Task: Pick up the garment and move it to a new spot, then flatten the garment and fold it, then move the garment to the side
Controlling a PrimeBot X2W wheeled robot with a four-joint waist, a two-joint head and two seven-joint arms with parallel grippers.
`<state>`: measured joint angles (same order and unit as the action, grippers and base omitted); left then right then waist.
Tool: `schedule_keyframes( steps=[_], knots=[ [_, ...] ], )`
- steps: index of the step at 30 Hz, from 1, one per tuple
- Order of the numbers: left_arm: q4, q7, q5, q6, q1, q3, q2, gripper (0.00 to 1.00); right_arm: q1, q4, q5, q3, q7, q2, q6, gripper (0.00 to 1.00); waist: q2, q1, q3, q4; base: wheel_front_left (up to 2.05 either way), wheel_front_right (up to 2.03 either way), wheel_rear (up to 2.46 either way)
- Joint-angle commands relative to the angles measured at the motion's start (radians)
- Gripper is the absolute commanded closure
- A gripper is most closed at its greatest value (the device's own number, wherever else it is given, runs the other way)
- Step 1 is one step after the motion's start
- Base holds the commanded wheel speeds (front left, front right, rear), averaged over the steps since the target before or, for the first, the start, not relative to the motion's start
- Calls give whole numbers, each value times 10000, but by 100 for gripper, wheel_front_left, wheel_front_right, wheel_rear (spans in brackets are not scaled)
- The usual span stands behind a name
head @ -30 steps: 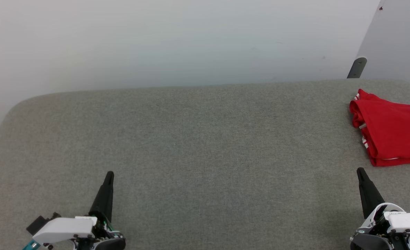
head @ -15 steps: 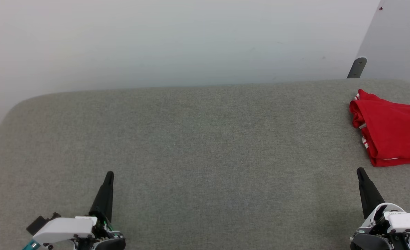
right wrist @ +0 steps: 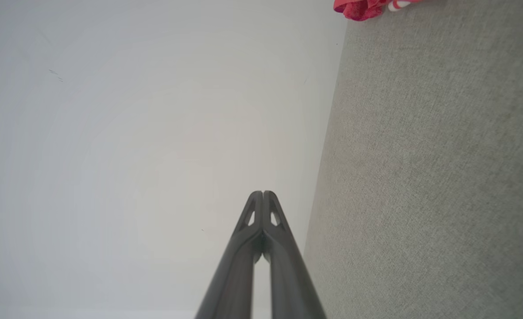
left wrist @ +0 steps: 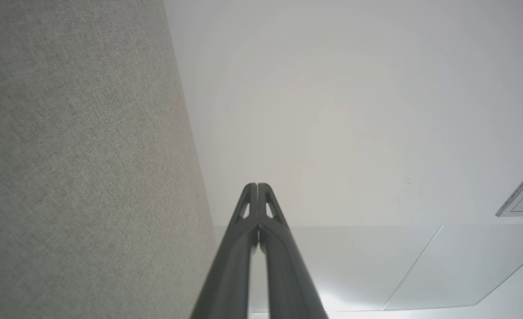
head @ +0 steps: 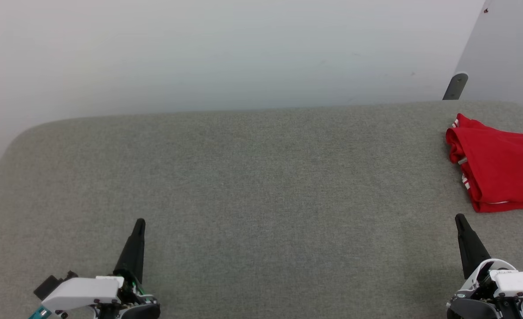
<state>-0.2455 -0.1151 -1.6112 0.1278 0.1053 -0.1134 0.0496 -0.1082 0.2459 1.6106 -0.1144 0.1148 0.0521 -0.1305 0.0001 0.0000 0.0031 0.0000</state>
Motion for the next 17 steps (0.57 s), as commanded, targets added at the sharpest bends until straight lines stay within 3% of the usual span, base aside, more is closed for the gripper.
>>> schedule_keyframes(
  steps=[1, 17],
  knots=[
    [-8, -17, -33, 54, 94, -11, -8, 100, -35, -16, 44, 1, 25, -38, -5, 100, -1, 0, 0, 0, 0, 0, 0],
    [-7, -17, -33, 54, 94, -11, -8, 100, -35, -16, 44, 2, 24, -38, -5, 100, -1, 0, 0, 0, 0, 0, 0]
  ],
)
